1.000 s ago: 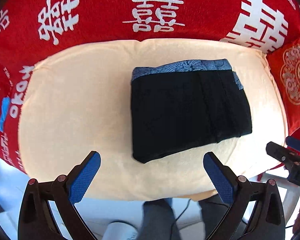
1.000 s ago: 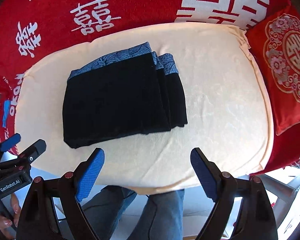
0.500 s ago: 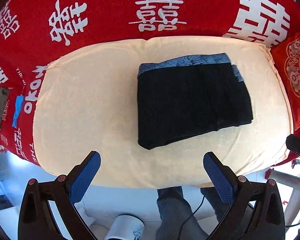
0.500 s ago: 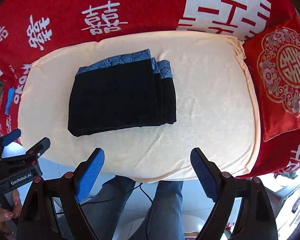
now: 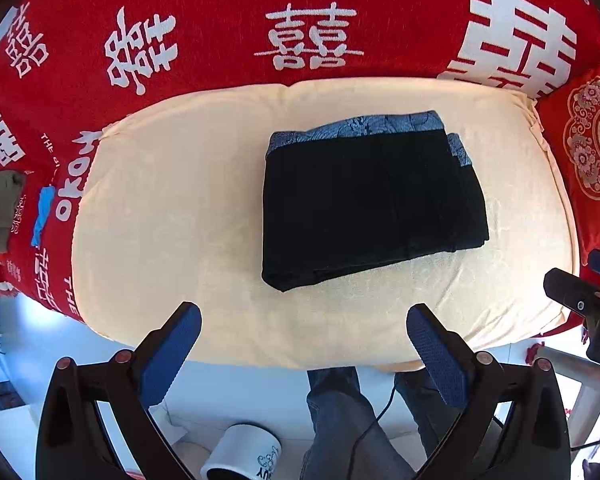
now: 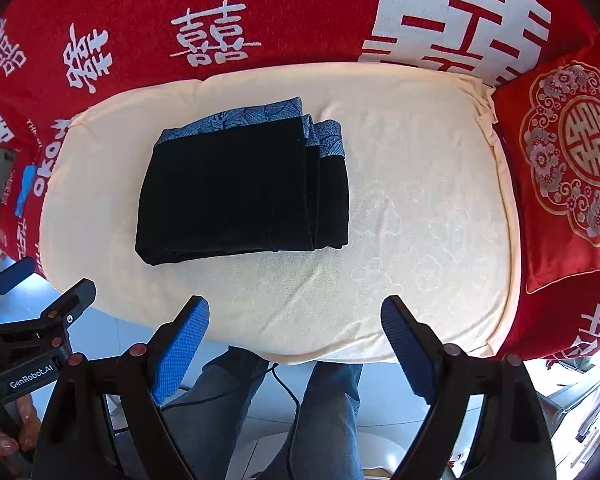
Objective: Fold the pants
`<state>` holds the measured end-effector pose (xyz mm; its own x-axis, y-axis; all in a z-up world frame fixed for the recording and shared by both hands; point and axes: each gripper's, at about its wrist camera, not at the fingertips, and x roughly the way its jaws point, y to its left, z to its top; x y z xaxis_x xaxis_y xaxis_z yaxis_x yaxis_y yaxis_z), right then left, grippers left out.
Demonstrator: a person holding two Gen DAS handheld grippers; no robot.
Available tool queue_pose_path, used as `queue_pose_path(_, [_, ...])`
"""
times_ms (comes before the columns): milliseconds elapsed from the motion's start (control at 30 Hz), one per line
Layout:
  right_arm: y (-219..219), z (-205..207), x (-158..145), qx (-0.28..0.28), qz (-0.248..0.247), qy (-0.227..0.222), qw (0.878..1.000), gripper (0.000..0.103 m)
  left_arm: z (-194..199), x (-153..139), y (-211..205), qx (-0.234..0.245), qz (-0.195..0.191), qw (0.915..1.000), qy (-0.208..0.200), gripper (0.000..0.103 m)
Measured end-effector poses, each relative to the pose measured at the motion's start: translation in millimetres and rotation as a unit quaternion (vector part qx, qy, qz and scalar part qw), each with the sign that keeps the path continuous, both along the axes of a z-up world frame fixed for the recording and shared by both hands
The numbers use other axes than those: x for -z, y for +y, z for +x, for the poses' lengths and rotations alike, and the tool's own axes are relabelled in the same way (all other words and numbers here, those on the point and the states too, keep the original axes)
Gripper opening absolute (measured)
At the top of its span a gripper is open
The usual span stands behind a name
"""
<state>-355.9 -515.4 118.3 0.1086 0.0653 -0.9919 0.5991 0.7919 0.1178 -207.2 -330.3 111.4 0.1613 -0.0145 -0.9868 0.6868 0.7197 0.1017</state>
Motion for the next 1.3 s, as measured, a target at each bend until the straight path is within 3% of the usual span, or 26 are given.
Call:
queue_pose_path(567, [8.2, 6.6, 17.1, -0.025, -0.011, 0.02, 0.999, 0.09, 1.8, 17.5, -0.6, -0.003, 0.044, 0.999, 0.013, 0.103])
queue_pose_path(1300, [5.1, 12.7, 19.6, -0.026, -0.012, 0.022, 0.999, 0.09, 3.9, 16.6, -1.0, -0.005, 0.046, 0.9989, 0.01, 0.103])
